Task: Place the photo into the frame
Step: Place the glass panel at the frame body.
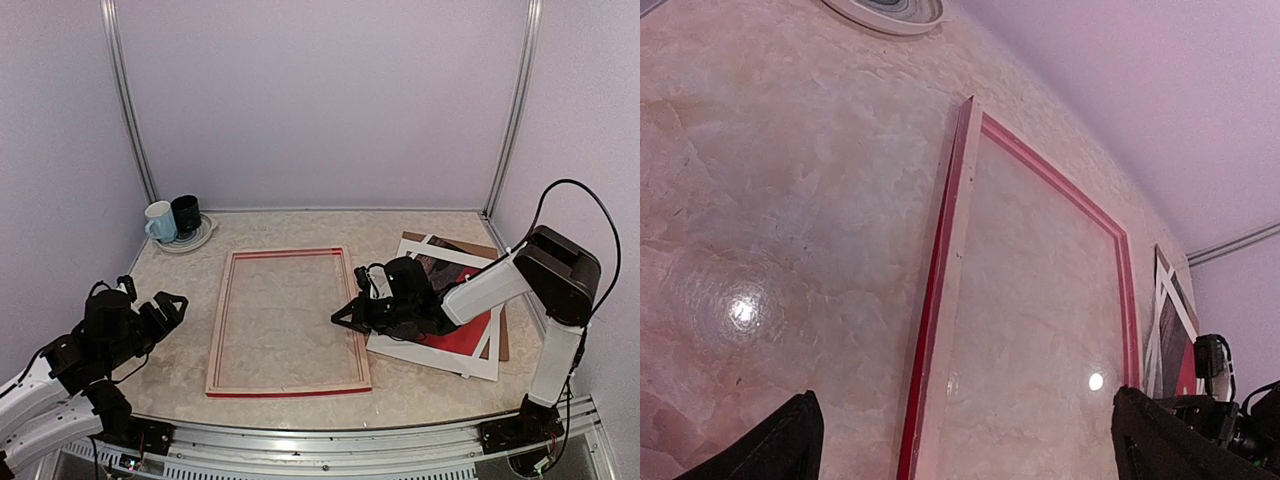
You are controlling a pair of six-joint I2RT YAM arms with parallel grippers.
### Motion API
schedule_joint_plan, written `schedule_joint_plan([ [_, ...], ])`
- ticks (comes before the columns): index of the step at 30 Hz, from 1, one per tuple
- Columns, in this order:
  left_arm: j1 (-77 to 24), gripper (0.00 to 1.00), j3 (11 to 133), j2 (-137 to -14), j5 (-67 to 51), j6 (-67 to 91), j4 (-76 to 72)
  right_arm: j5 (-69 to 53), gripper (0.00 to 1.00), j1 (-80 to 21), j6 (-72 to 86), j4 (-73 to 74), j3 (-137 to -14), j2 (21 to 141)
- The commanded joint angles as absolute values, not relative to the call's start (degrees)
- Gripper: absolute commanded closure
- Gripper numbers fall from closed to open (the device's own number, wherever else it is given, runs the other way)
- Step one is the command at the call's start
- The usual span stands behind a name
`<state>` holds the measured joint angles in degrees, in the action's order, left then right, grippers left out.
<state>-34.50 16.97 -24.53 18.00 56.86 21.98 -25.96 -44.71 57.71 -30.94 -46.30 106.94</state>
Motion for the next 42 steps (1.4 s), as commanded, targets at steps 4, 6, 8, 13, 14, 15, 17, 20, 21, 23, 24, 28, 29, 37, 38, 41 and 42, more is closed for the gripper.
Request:
schedule_joint_plan([
  [4, -34.8, 0.01, 16.2, -23.1, 18.4, 57.4, 22.9, -25.4, 1.00, -44.4, 55.9, -28.4, -46.0, 103.7],
  [6, -34.8, 0.01, 16.2, -23.0, 18.5, 57.4, 23.0, -25.4, 1.00, -44.3, 55.7, -27.8, -46.1, 103.6],
  [8, -34.8, 0.01, 16.1, -22.9, 18.5, 57.4, 23.1, -25.5, 1.00, -44.3, 55.4, -27.5, -46.3, 103.7],
  [13, -34.8, 0.01, 15.9, -22.9, 18.5, 57.6, 23.2, -25.5, 1.00, -44.3, 55.2, -26.6, -46.3, 103.8],
  [14, -34.8, 0.01, 15.9, -22.9, 18.6, 57.6, 23.1, -25.4, 1.00, -44.2, 55.2, -26.5, -46.3, 103.7],
  [15, -34.8, 0.01, 15.9, -22.9, 18.5, 57.6, 23.2, -25.3, 1.00, -44.2, 55.1, -26.5, -46.2, 103.7],
  [17, -34.8, 0.01, 15.9, -22.9, 18.5, 57.7, 23.1, -25.2, 1.00, -44.2, 55.0, -26.2, -46.1, 103.5],
  [20, -34.8, 0.01, 15.8, -22.7, 18.6, 57.7, 23.2, -24.9, 1.00, -44.1, 54.9, -26.0, -46.1, 103.3],
  [21, -34.8, 0.01, 15.8, -22.7, 18.6, 57.7, 23.1, -24.9, 1.00, -44.0, 54.8, -25.9, -46.0, 103.2],
  [23, -34.8, 0.01, 15.8, -22.7, 18.7, 57.7, 23.1, -24.8, 1.00, -44.0, 54.7, -25.9, -46.0, 103.3],
  [24, -34.8, 0.01, 15.7, -22.7, 18.6, 57.7, 23.1, -24.7, 1.00, -44.0, 54.6, -26.0, -46.1, 103.3],
  [28, -34.8, 0.01, 15.6, -22.7, 18.6, 57.7, 22.9, -24.3, 1.00, -44.0, 54.5, -25.8, -46.0, 103.3],
  [29, -34.8, 0.01, 15.6, -22.7, 18.7, 57.7, 23.0, -24.2, 1.00, -44.0, 54.5, -25.8, -45.9, 103.2],
  [37, -34.8, 0.01, 15.3, -22.9, 18.6, 57.8, 22.6, -22.6, 1.00, -44.0, 53.2, -25.2, -45.5, 101.4],
  [38, -34.8, 0.01, 15.3, -22.9, 18.6, 57.8, 22.4, -22.6, 1.00, -44.0, 53.2, -25.1, -45.5, 101.4],
  [41, -34.8, 0.01, 15.3, -23.2, 18.5, 57.8, 22.3, -23.1, 1.00, -44.0, 53.1, -25.4, -45.5, 101.3],
  [42, -34.8, 0.01, 15.3, -23.2, 18.5, 57.7, 22.2, -23.2, 1.00, -44.0, 53.1, -25.5, -45.5, 101.2],
])
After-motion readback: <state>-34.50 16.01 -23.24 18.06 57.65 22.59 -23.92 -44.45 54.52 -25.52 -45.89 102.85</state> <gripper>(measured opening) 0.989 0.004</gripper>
